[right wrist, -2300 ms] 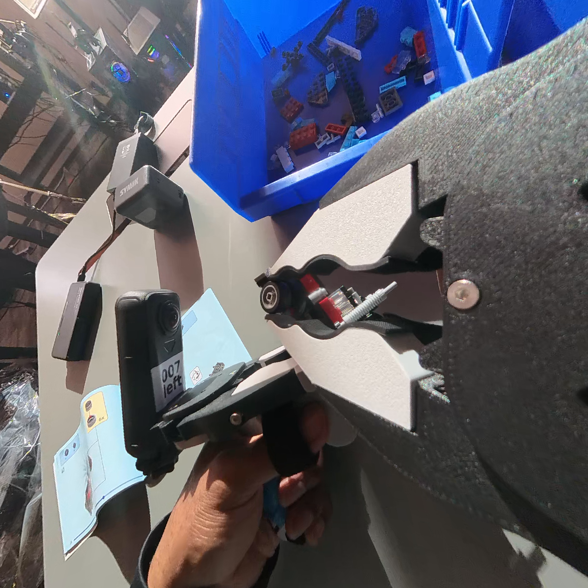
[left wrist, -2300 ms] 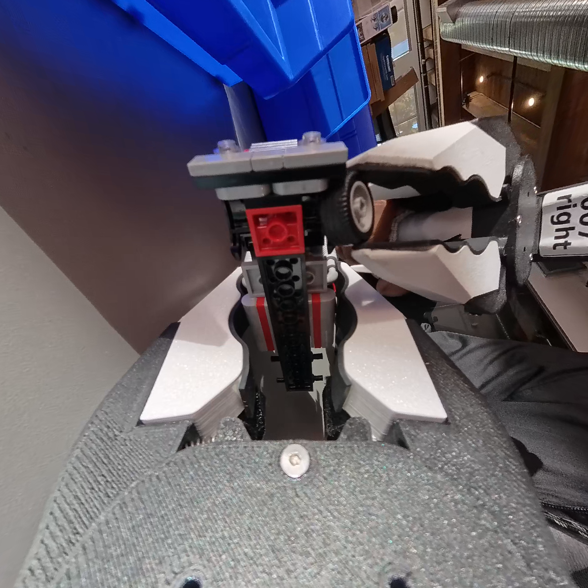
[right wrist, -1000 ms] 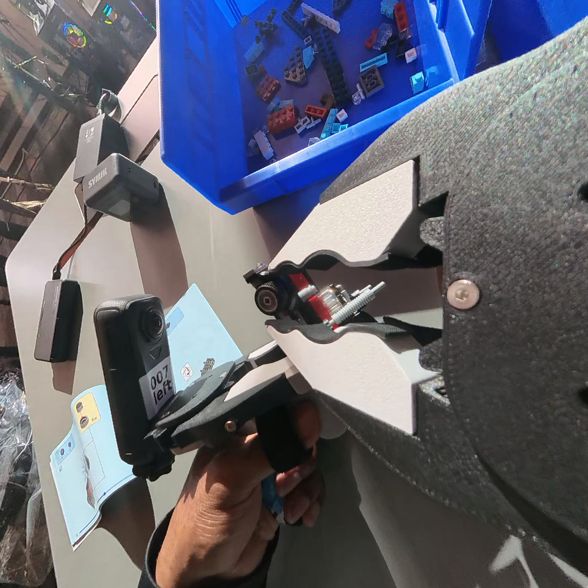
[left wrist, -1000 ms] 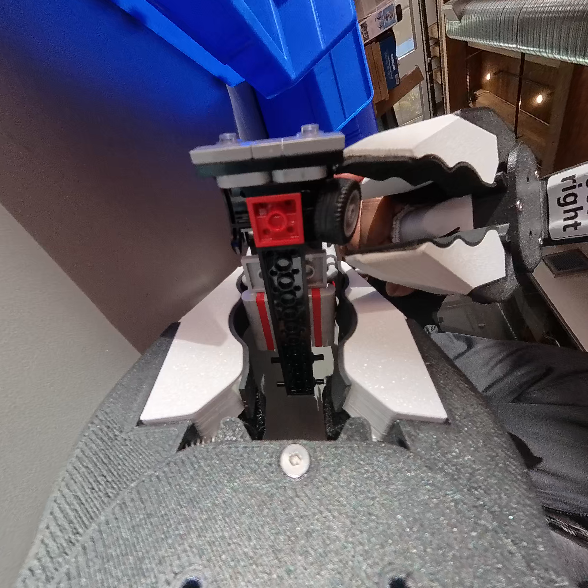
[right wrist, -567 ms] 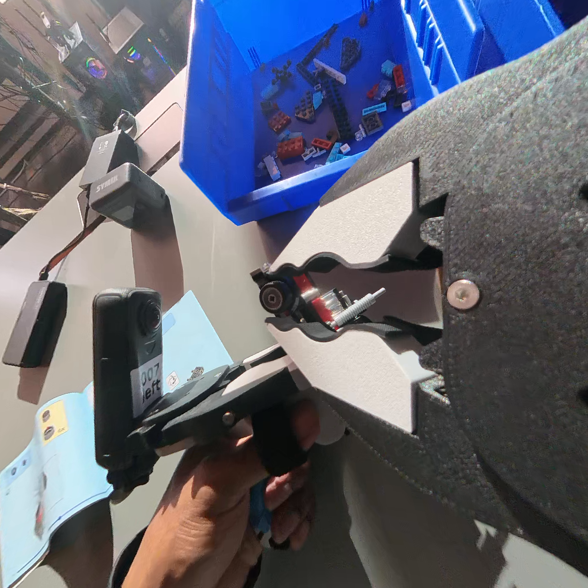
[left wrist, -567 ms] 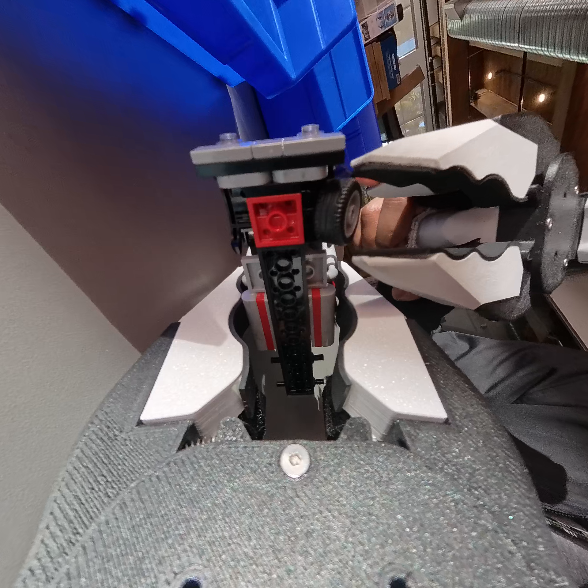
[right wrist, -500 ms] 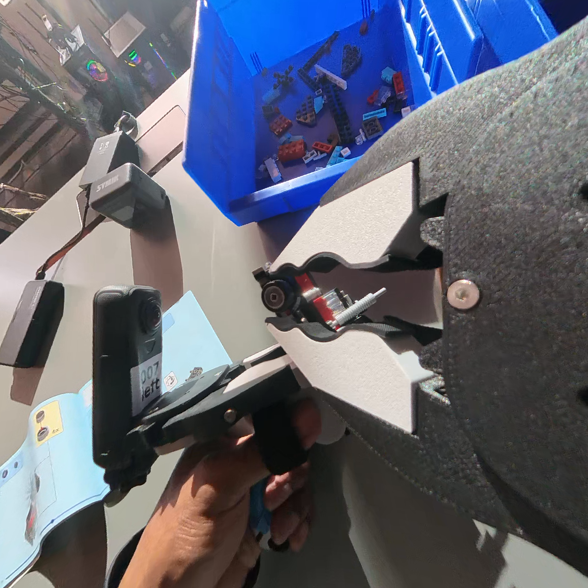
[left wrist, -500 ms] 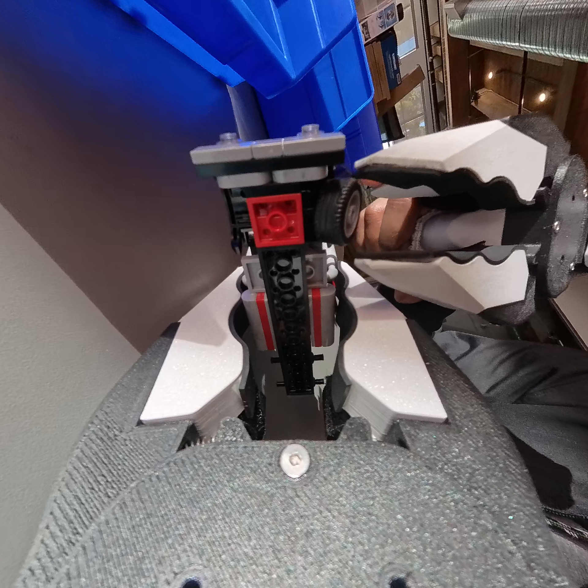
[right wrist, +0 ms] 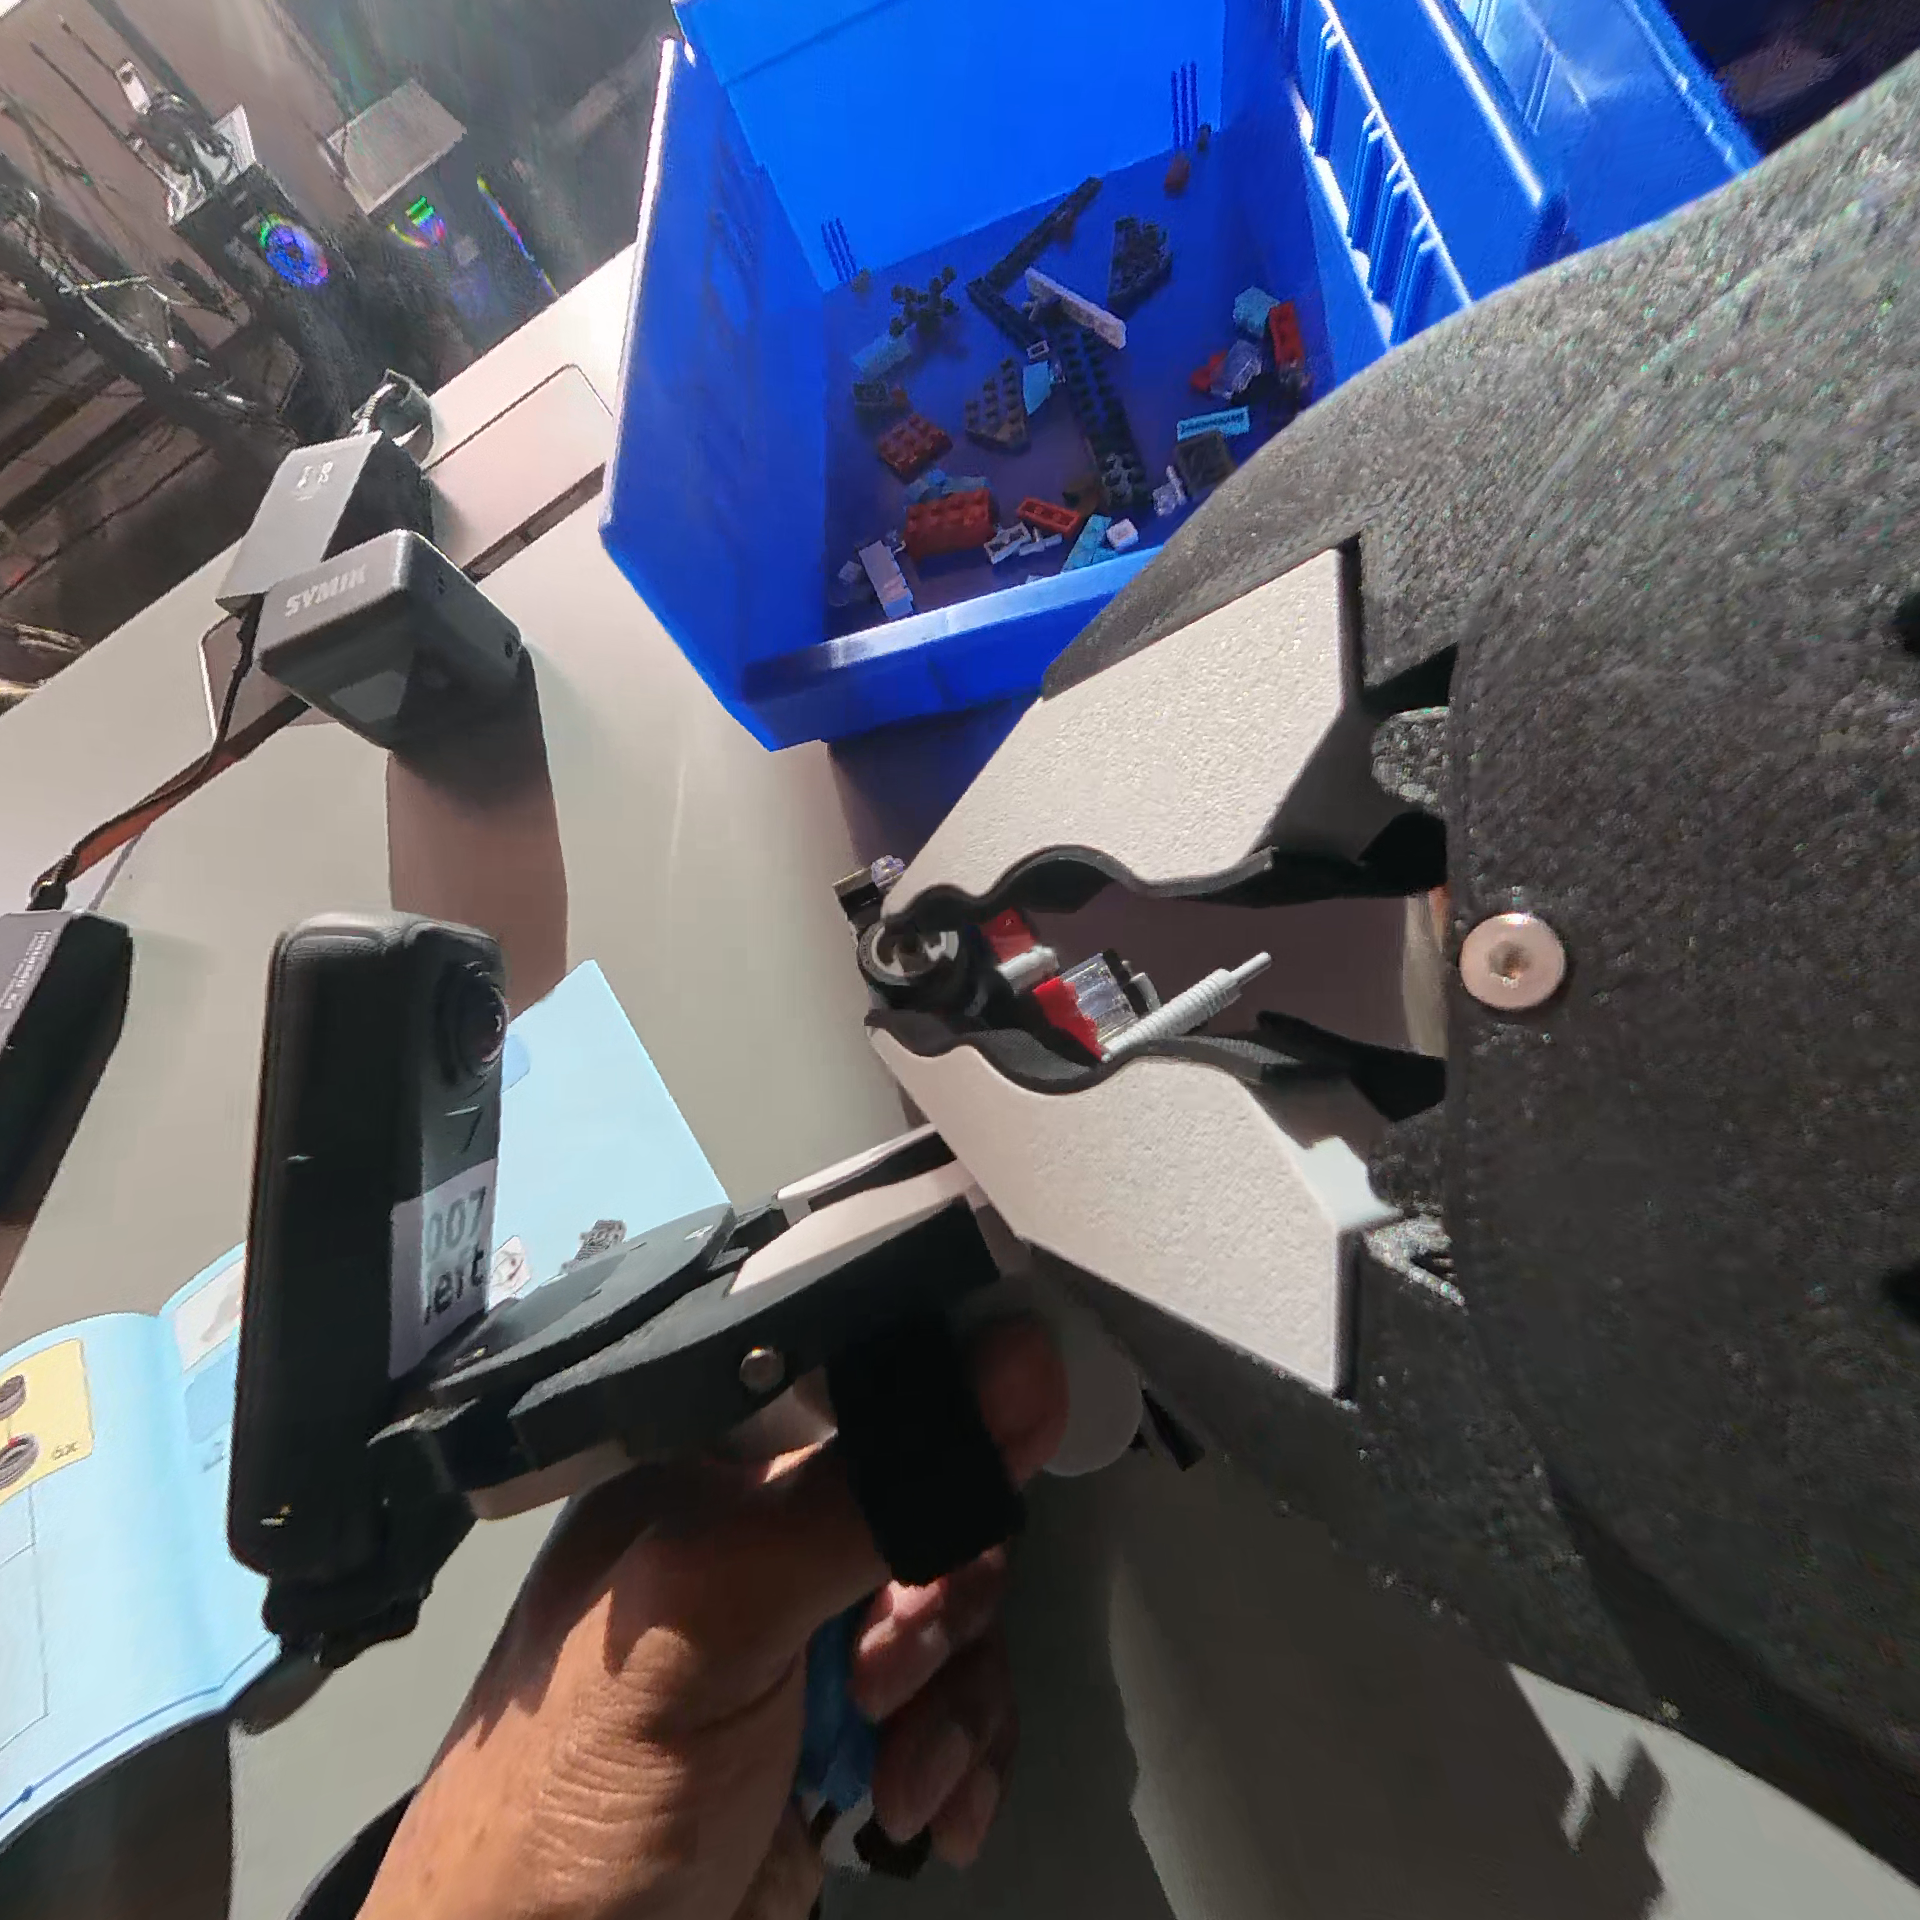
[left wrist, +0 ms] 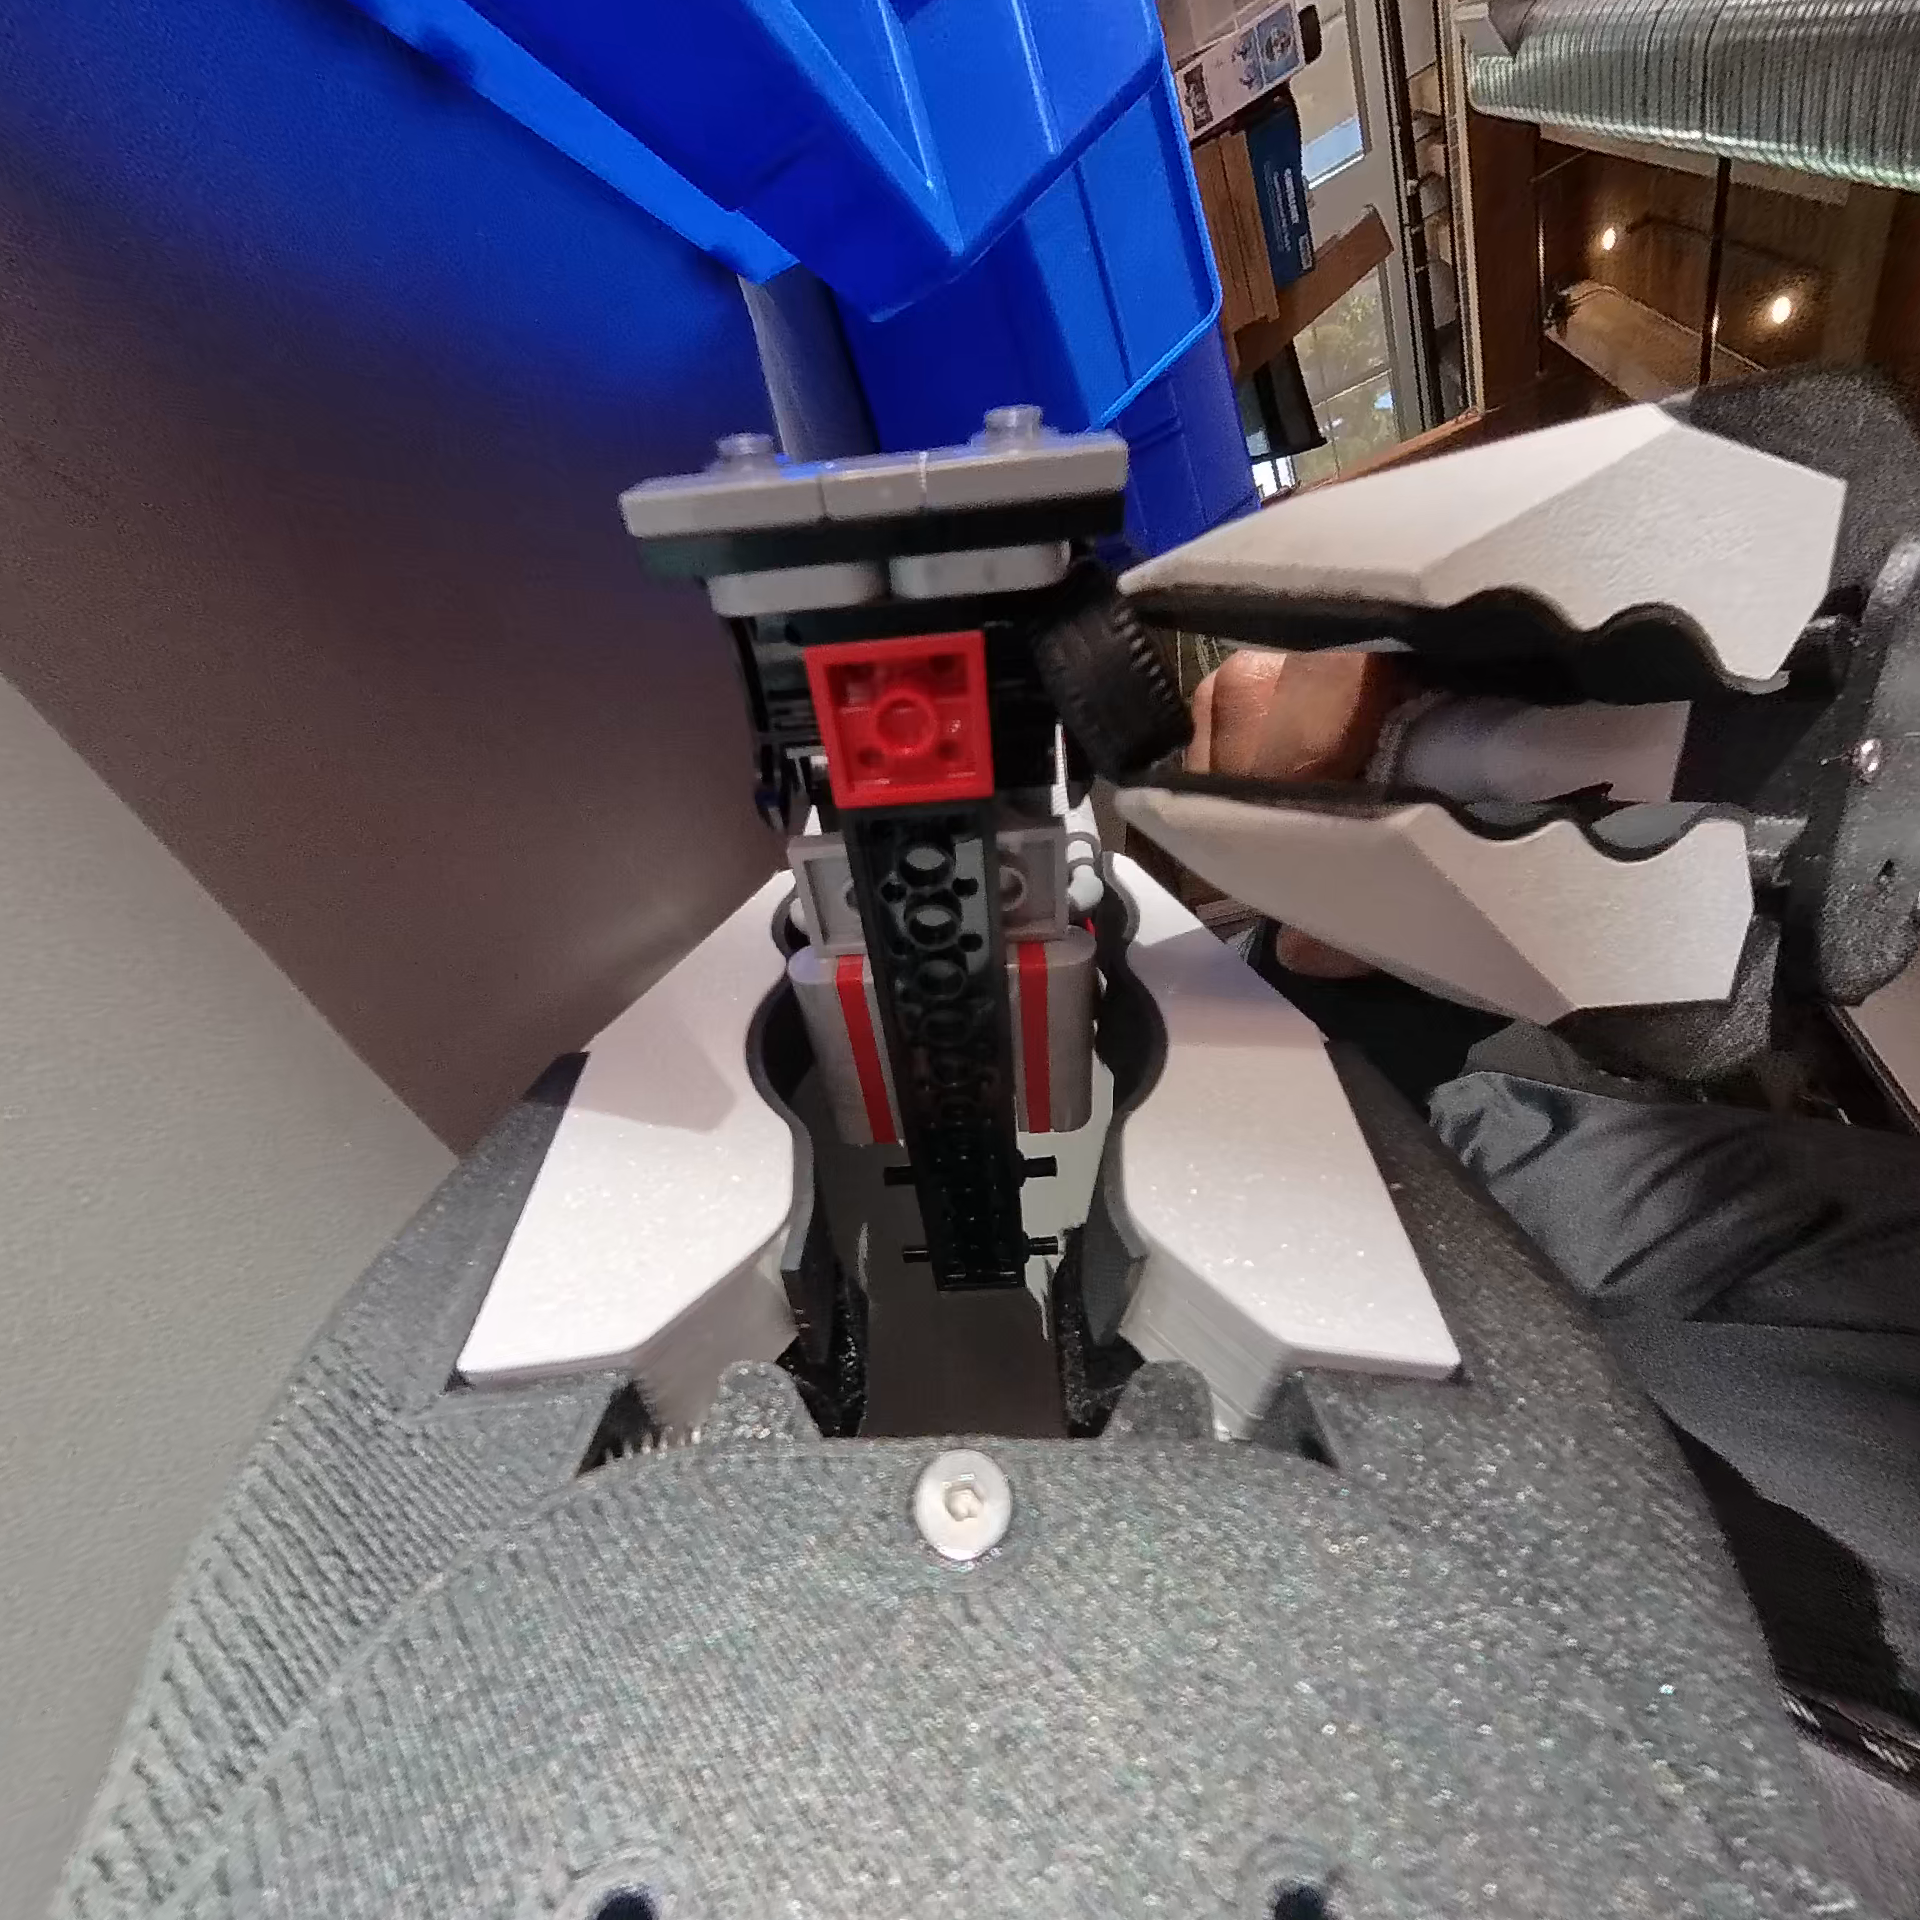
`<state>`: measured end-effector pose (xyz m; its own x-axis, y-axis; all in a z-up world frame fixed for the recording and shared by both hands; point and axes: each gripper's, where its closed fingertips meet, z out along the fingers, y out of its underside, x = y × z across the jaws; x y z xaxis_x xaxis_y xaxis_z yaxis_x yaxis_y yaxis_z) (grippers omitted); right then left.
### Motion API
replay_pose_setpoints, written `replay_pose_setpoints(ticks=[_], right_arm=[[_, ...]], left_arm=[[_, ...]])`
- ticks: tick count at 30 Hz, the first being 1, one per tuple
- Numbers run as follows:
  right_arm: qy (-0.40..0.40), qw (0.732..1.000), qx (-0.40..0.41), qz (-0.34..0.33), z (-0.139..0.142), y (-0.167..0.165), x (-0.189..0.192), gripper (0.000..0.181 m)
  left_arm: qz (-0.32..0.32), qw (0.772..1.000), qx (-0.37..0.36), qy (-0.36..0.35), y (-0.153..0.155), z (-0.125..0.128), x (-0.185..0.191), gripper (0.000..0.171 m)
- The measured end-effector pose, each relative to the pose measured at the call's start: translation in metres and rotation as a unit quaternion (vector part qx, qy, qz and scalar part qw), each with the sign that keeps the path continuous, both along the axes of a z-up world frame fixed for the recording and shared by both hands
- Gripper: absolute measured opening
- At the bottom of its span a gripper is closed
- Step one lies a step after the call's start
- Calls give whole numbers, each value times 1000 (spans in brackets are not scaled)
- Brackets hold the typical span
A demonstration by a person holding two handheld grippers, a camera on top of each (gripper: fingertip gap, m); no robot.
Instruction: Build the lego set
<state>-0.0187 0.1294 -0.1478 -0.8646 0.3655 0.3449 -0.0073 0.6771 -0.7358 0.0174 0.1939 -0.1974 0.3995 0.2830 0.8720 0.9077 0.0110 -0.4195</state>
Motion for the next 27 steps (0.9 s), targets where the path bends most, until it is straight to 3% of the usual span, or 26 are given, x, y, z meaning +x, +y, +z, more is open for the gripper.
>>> replay_pose_setpoints(ticks=[13,27], right_arm=[[-19,998,-58,-16,2,4,0,21],[-35,998,-54,3,7,5,1,18]], left_arm=[[0,1000,0,0,0,0,0,54],[-1,1000,-3,3,0,-1,0,54]])
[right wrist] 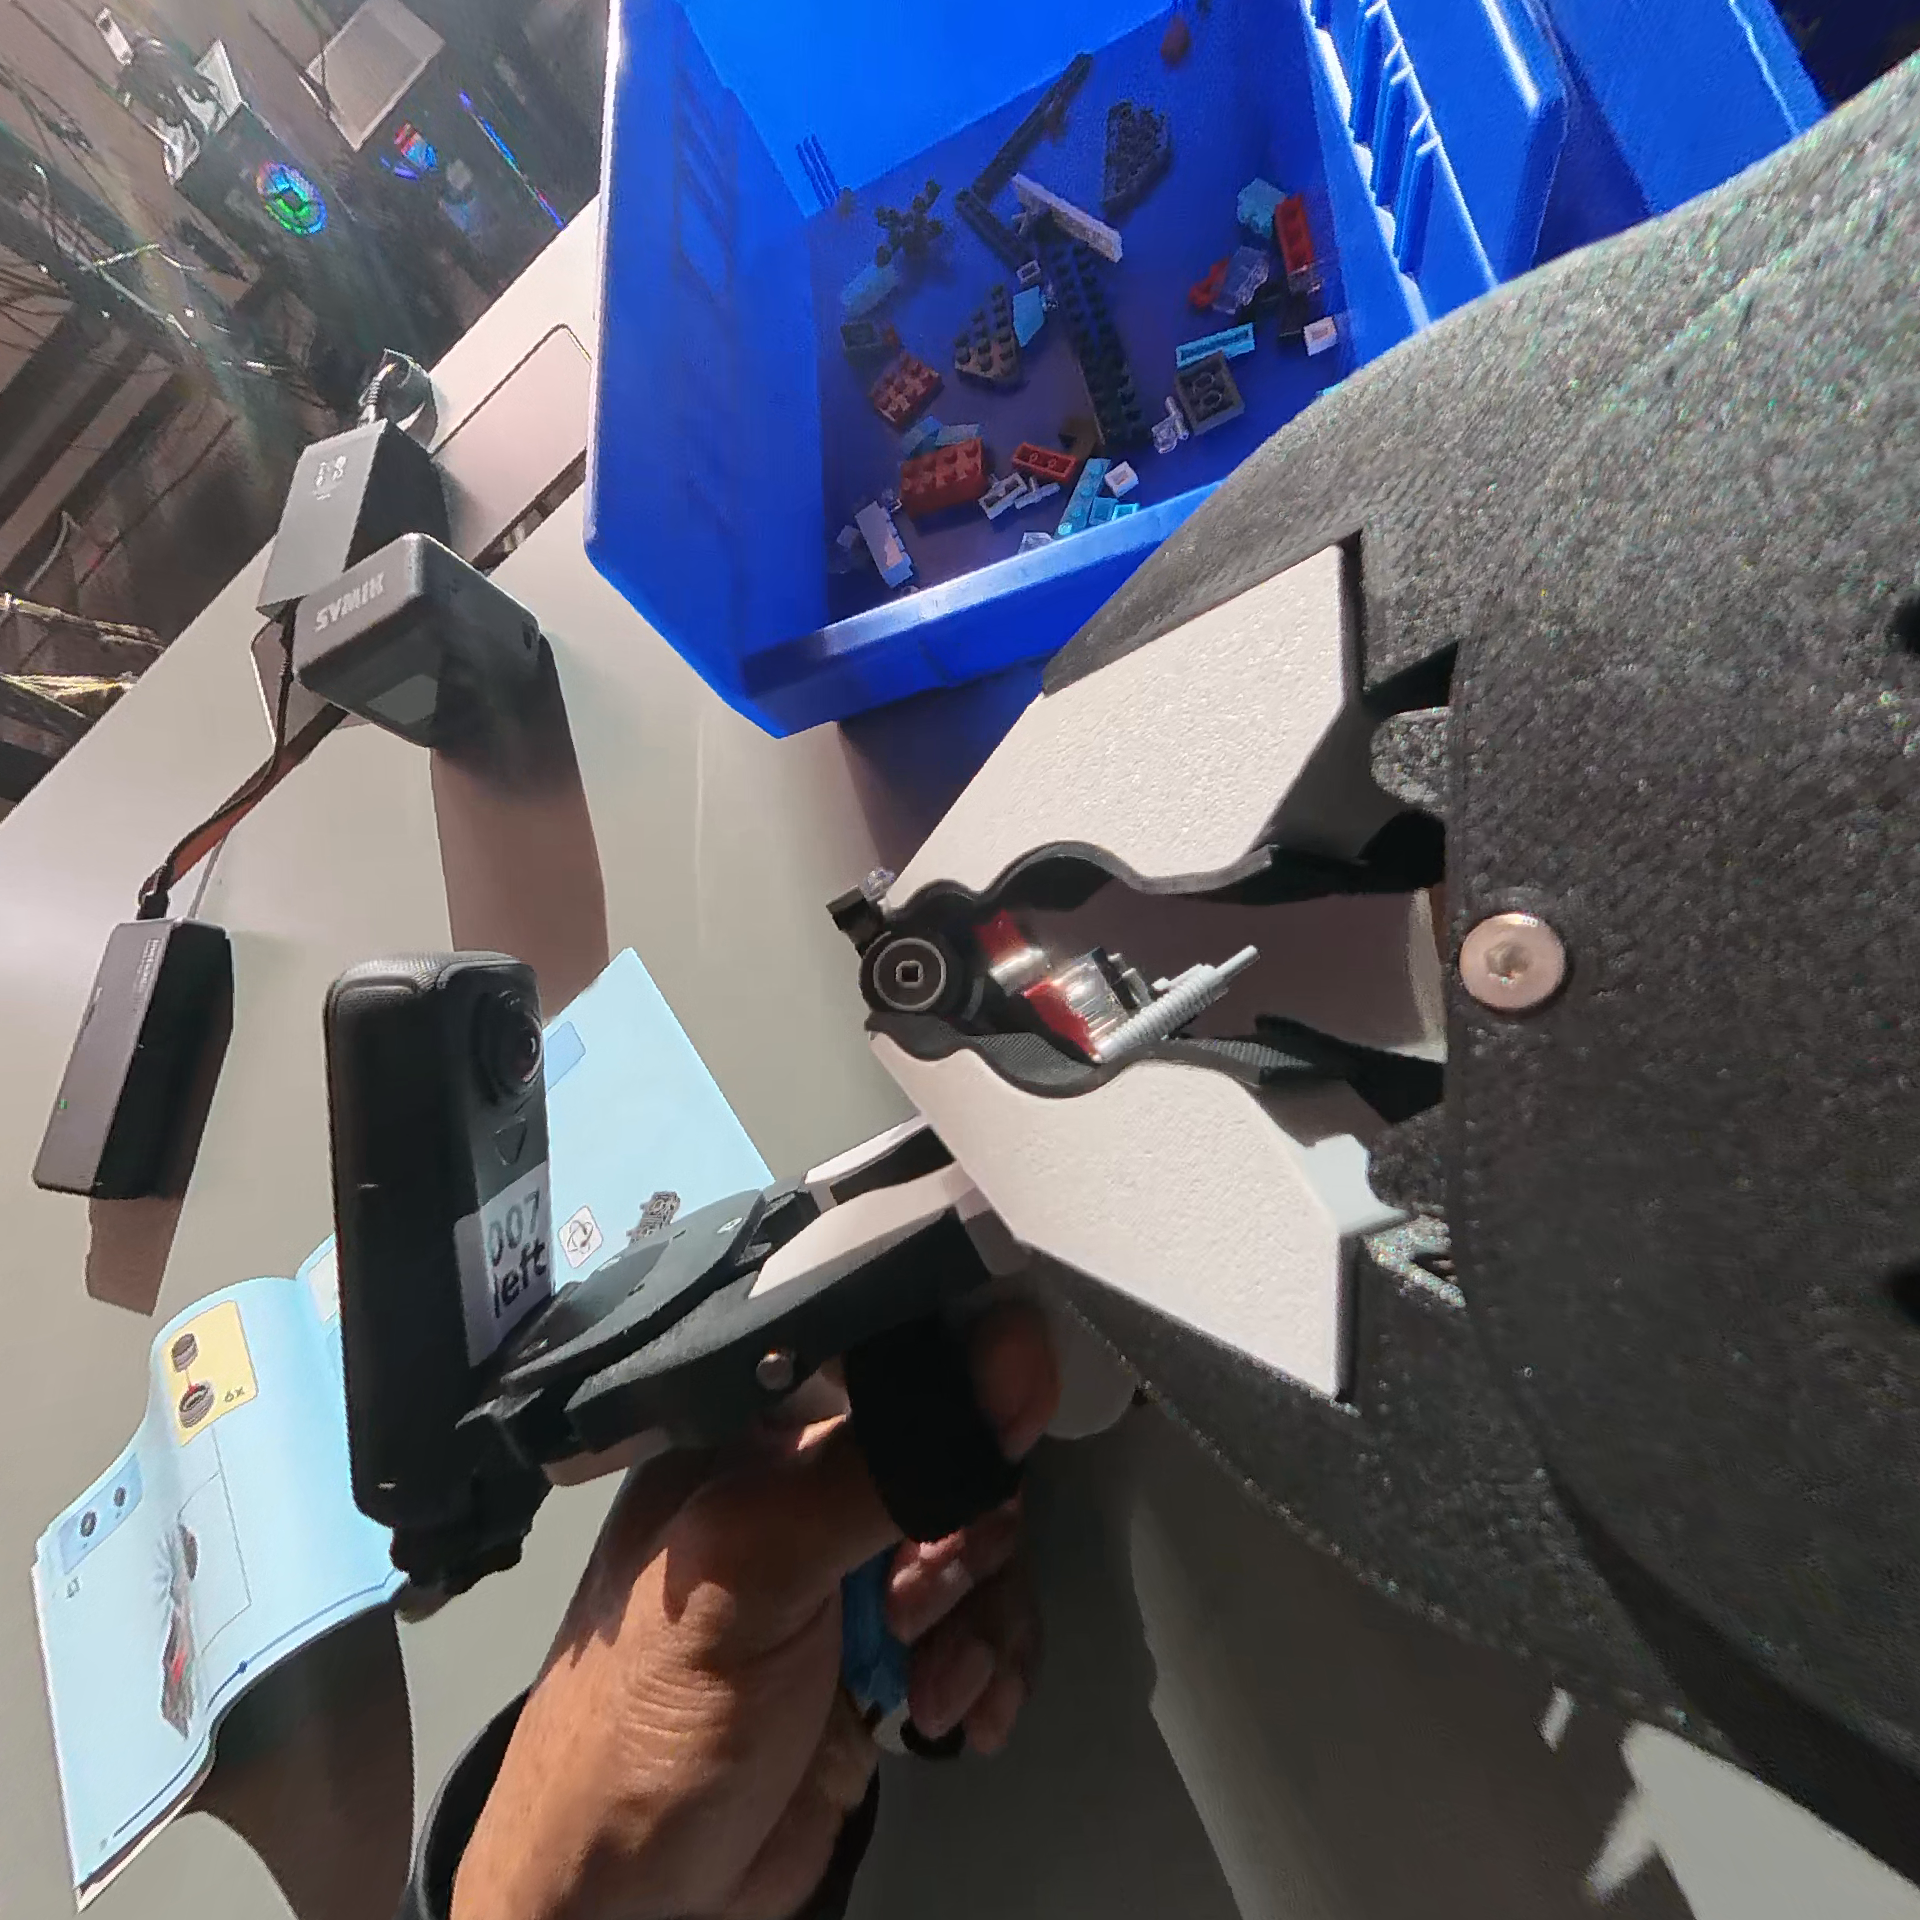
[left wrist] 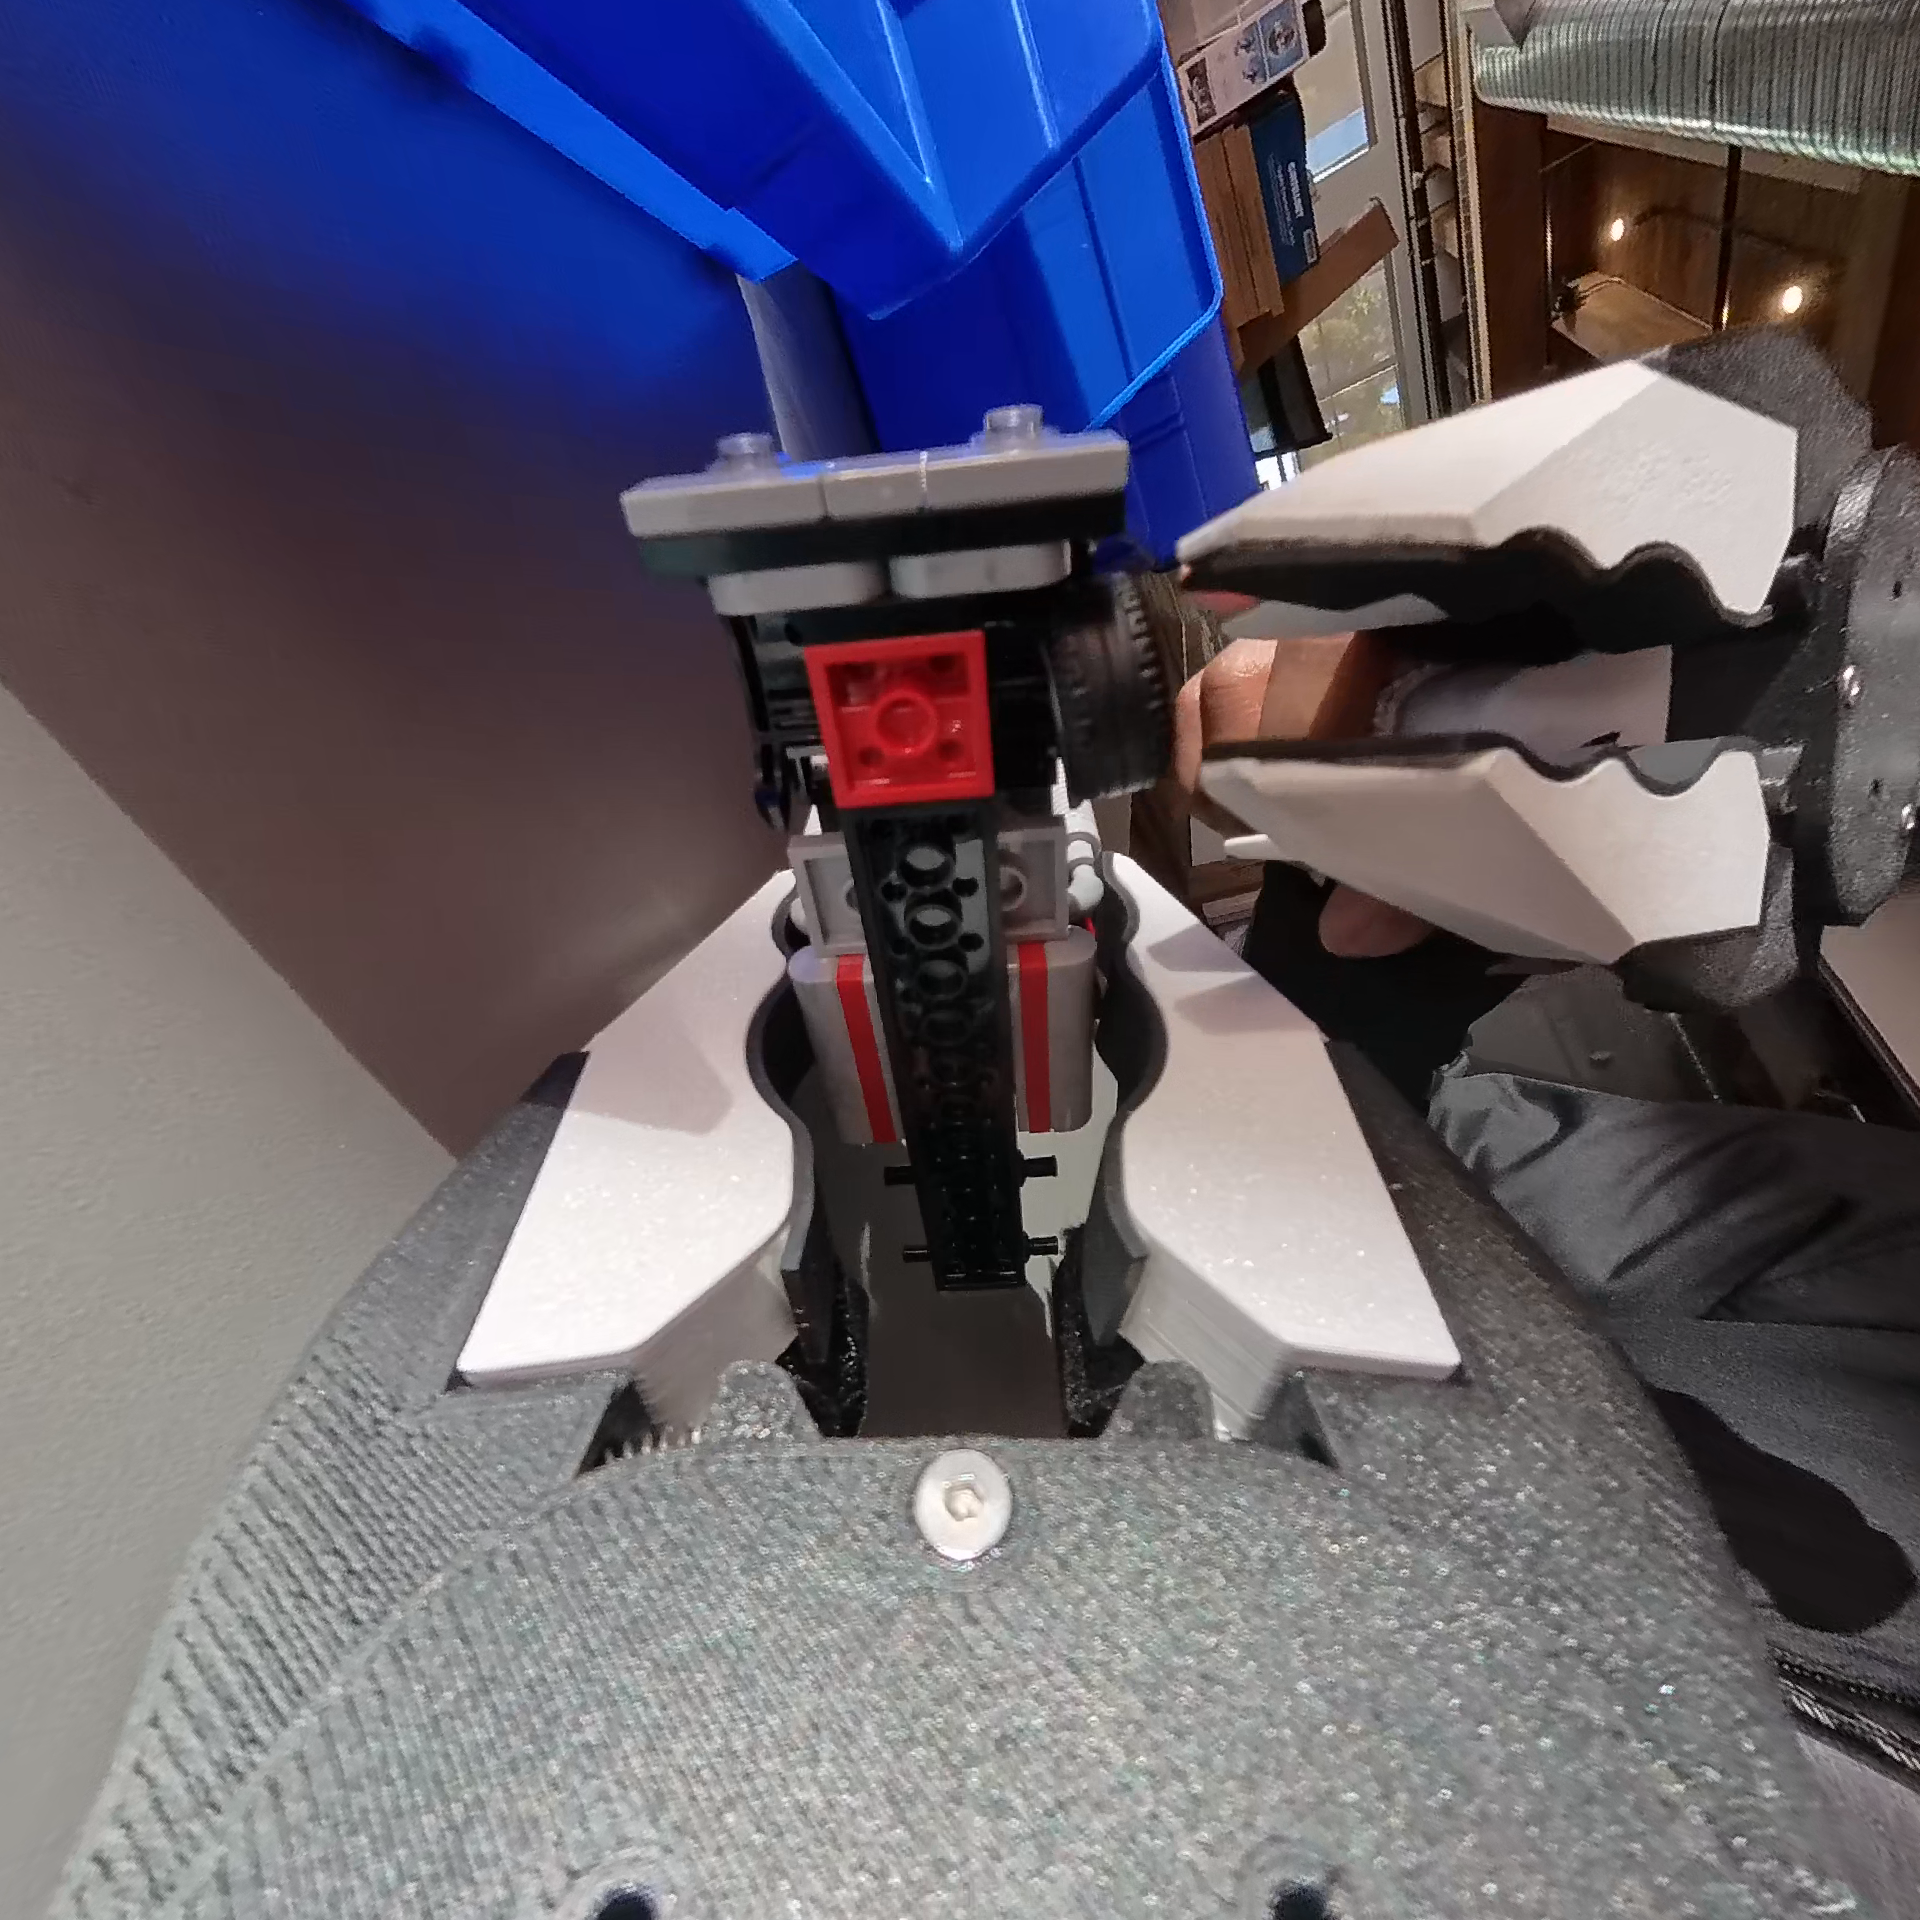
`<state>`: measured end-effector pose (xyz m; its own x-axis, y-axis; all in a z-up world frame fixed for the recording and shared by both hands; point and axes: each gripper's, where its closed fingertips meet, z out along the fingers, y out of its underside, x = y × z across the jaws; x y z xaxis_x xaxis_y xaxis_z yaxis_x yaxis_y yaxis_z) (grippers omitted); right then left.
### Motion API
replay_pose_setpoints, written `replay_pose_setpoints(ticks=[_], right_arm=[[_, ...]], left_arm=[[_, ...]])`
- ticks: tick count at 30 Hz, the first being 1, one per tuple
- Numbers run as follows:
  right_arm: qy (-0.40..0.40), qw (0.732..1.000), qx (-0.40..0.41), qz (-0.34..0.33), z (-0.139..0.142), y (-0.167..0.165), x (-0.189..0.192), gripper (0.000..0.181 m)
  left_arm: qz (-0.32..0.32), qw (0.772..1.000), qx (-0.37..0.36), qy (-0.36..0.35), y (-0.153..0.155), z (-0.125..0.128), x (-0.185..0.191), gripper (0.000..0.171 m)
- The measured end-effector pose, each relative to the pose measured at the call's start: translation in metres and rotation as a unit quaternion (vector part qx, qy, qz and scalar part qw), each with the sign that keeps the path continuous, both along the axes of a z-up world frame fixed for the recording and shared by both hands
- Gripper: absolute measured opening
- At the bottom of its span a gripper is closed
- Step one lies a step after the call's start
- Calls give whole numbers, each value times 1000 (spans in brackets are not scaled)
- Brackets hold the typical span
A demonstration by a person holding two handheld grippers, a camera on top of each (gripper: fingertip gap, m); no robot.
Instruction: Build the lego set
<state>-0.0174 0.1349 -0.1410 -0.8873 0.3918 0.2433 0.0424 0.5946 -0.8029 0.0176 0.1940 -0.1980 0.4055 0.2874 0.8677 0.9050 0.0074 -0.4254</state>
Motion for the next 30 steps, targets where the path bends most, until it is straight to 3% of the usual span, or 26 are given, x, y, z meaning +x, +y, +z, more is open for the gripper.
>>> replay_pose_setpoints(ticks=[15,30], right_arm=[[-29,999,27,8,-7,0,0,23],[34,998,19,-50,-5,3,1,22]], left_arm=[[-2,1000,-4,4,0,0,1,54],[5,1000,-20,21,1,-2,0,54]])
